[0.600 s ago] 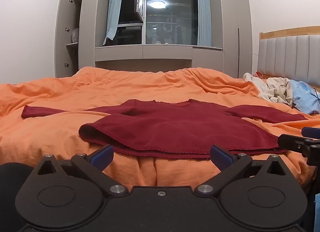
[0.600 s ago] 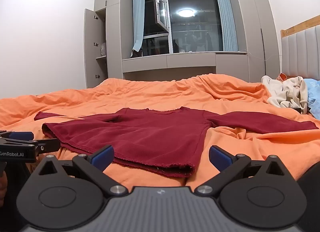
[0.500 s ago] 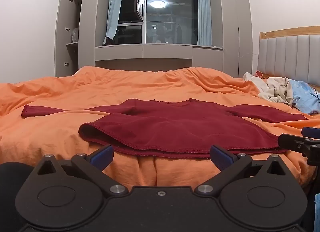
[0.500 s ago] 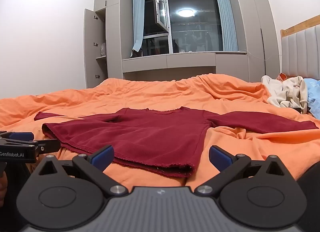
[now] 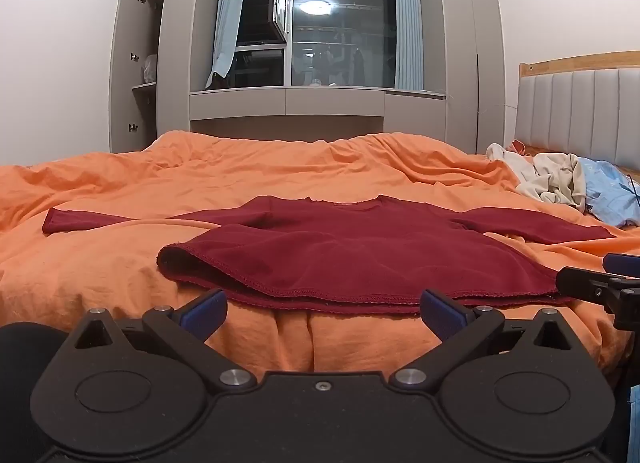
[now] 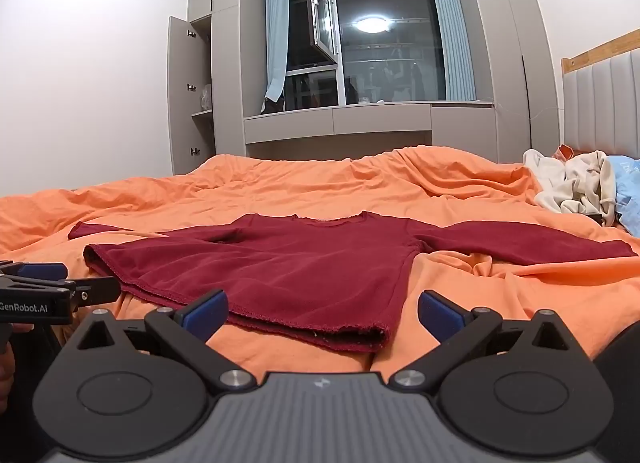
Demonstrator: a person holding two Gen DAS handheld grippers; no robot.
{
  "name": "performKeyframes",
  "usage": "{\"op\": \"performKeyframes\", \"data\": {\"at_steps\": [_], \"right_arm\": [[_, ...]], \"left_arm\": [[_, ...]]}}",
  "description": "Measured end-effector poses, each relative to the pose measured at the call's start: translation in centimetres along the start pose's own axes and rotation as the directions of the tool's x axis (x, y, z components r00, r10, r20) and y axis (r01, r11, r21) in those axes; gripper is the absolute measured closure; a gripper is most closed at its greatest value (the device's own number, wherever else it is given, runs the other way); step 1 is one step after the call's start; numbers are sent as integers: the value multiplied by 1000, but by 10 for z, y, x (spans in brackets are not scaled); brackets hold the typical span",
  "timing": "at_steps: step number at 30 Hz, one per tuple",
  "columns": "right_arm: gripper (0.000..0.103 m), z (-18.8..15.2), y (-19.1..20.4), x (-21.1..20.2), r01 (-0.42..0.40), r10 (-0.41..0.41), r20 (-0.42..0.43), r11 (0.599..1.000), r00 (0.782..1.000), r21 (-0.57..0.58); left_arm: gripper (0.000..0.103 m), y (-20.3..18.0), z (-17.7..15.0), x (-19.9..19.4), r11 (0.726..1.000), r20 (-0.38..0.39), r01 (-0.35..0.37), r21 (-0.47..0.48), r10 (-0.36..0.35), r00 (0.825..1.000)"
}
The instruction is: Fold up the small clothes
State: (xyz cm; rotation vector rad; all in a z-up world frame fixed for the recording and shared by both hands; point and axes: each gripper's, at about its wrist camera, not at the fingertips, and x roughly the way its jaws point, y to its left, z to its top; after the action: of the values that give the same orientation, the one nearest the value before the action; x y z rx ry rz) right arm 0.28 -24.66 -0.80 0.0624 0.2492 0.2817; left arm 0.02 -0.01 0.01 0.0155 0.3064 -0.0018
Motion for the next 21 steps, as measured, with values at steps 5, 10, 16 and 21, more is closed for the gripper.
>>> {"op": "performKeyframes", "data": {"at_steps": [5,10,16,21], "right_arm": [[0,0,0,0,0,0,0,1000,1000,0],[0,0,-1,0,-1,1,0,1000,1000,0],[0,-1,-1,1,-1,1,-1,1000,1000,0],[0,-1,-1,1,-1,1,-1,1000,1000,0]], "left_arm": [[1,0,-1,0,1000,1,-1,-2,1,1000],[1,0,-5,2,1000,1,-1,-3,1,1000],[1,1,-4,2,1000,0,-1,-3,1,1000],[1,1,-4,2,1000,0,0,-3,0,1000]]}}
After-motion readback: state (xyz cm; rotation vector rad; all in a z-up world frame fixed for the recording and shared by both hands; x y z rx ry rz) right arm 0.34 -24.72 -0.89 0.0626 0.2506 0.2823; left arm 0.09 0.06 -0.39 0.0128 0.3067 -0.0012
